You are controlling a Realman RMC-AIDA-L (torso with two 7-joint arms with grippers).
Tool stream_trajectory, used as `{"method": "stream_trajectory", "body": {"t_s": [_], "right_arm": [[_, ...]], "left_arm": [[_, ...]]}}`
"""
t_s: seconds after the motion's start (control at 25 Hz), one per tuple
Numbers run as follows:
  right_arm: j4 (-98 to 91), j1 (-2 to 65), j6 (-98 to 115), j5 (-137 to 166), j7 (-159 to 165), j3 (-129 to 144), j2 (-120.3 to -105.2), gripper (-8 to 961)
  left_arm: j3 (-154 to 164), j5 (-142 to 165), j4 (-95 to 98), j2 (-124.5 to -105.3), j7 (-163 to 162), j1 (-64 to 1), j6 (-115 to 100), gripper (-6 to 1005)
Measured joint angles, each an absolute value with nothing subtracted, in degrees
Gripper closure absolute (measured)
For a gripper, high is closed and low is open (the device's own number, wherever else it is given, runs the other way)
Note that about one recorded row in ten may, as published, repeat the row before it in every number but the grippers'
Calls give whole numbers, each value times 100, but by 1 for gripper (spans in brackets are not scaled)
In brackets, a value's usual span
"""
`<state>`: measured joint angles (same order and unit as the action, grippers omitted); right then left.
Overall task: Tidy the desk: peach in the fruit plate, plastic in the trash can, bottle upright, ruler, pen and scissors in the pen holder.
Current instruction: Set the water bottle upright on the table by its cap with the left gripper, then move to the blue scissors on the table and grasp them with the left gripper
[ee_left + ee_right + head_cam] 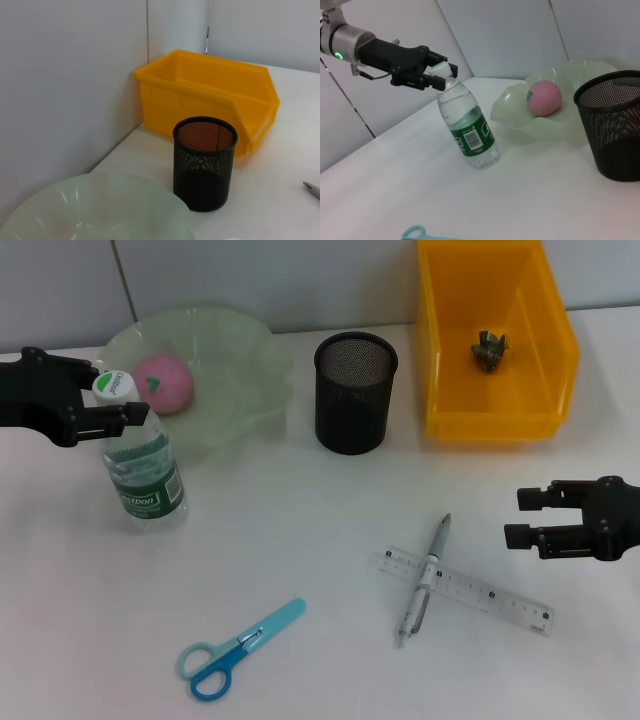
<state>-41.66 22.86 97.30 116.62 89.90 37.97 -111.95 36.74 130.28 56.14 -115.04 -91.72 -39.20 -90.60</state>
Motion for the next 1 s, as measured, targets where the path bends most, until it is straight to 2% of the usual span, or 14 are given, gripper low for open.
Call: {"method": "stream_trajectory", "body": {"t_s": [0.2,0.68,0.72,0.92,1.0], "right_arm": [[-4166,2282,9731,11656,8999,3797,-11195,194],[-4166,2285,9738,11663,9075,3797,-11197,194],[-4166,2285,9738,11663,9075,3797,-11197,194],[-4166,2285,9738,11663,9075,3797,-11197,193],[-4166,2285,9739,11664,9075,3797,-11197,193]], "left_arm": [[3673,13023,5633,-11504,-9175,-3921,-9036,530],[3674,12999,5657,-11505,-9185,-3887,-9068,356],[3654,12978,5661,-11505,-9179,-3867,-9084,235],[3602,12734,5661,-11495,-9142,-3792,-9121,192],[3596,12440,5628,-11432,-9124,-3716,-9123,192]]}}
